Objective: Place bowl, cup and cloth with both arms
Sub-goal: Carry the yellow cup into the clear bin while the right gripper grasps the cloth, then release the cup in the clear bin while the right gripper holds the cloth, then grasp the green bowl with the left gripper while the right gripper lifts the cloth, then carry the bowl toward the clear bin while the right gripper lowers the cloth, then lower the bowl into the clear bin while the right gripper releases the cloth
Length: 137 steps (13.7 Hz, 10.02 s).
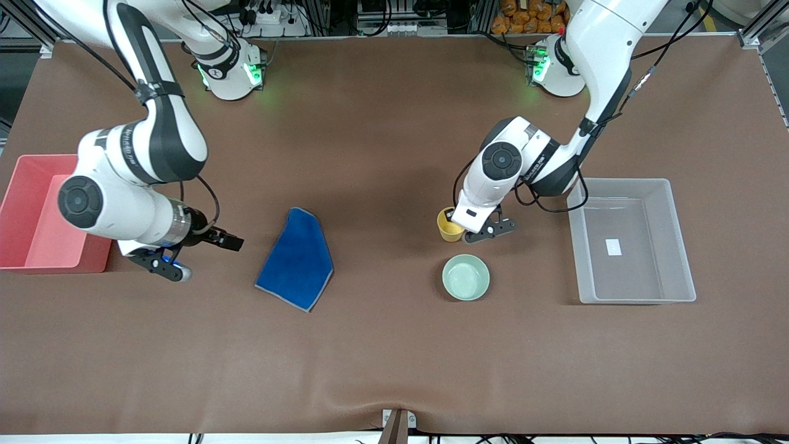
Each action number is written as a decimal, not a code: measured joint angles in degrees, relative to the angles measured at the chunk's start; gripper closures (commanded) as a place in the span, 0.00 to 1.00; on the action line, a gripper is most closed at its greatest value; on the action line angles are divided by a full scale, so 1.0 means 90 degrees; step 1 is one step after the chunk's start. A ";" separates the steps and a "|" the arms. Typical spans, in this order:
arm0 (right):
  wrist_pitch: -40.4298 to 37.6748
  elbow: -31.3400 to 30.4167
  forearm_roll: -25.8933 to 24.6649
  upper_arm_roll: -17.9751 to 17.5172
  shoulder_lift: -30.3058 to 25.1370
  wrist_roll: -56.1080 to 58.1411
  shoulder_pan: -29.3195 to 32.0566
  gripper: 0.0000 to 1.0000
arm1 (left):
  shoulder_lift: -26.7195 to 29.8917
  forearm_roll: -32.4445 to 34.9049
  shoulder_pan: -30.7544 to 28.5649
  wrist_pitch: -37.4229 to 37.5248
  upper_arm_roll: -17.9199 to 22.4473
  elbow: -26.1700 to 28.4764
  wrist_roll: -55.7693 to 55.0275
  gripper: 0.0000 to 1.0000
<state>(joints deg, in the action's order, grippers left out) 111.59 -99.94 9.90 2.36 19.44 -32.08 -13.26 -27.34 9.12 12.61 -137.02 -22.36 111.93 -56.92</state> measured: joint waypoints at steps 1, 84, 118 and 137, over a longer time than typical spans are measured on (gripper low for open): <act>0.0203 -0.0133 0.0001 -0.0001 0.0004 -0.0148 -0.0093 0.00 | 0.0124 0.0005 -0.0063 0.0062 0.0004 -0.0033 -0.0002 1.00; -0.0518 -0.1036 -0.0639 0.0481 -0.1671 0.3398 0.1870 1.00 | -0.1593 0.0690 -0.0918 0.0612 0.0065 -0.2503 0.0468 1.00; 0.1387 -0.0355 -0.1809 0.0473 0.0749 0.7003 0.4919 0.00 | -0.1228 0.0796 -0.6658 0.1331 -0.1819 -0.1260 0.6448 0.82; 0.0102 -0.0223 -0.1599 0.0032 -0.0857 0.5745 0.3782 0.00 | 0.1052 0.0537 -0.6668 0.2449 -0.2381 -0.1495 0.6175 0.00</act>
<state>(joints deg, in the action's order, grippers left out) 112.50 -101.95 -4.49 2.64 11.73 19.62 20.78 -17.87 13.96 -47.40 -114.97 -43.79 98.48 -1.34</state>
